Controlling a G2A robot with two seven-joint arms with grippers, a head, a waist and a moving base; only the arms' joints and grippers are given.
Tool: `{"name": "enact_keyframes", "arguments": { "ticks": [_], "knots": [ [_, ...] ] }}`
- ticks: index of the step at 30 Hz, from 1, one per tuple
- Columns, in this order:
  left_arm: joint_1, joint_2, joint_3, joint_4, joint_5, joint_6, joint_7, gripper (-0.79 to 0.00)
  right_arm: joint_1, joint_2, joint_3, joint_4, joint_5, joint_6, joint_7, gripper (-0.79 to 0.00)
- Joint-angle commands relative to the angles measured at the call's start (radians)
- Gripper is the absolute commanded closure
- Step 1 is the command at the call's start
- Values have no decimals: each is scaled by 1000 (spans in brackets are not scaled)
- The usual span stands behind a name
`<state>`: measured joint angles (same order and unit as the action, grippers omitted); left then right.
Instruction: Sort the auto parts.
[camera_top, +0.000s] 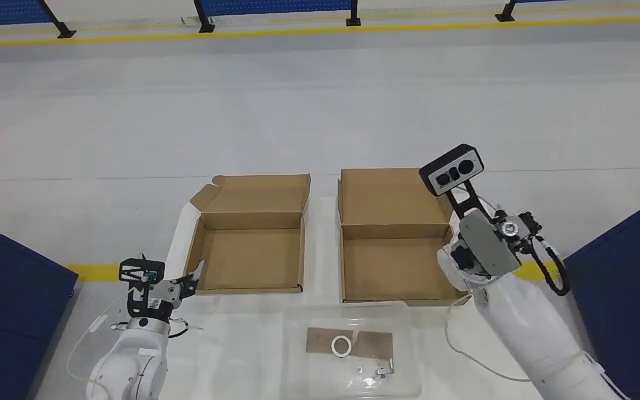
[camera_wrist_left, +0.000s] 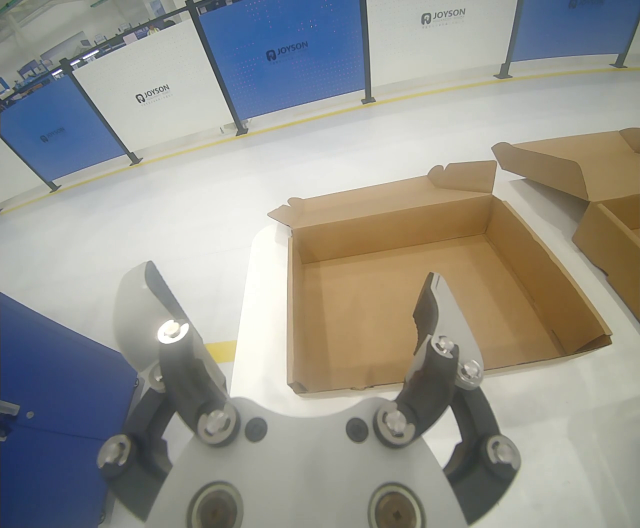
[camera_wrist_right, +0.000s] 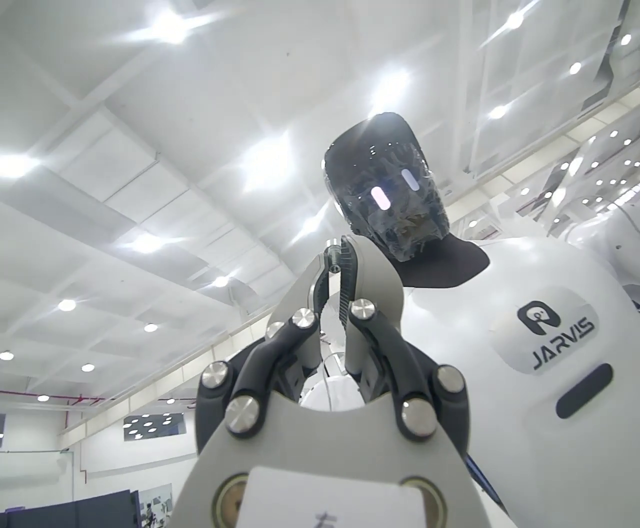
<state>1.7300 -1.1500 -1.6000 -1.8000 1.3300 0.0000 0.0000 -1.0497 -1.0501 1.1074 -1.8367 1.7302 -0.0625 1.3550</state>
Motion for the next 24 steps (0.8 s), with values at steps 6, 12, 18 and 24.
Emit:
{"name": "enact_keyframes", "arguments": {
  "ticks": [6,12,18,24],
  "knots": [
    [0,0,0,0,0,0,0,-785,-2,-20,7,9,6,-4,-24,0],
    [0,0,0,0,0,0,0,-785,-8,-25,32,24,-117,11,-51,0],
    [0,0,0,0,0,0,0,-785,-19,-28,60,18,-187,35,-57,0],
    [0,0,0,0,0,0,0,-785,-27,-38,74,10,-172,38,-60,0]
  ]
}}
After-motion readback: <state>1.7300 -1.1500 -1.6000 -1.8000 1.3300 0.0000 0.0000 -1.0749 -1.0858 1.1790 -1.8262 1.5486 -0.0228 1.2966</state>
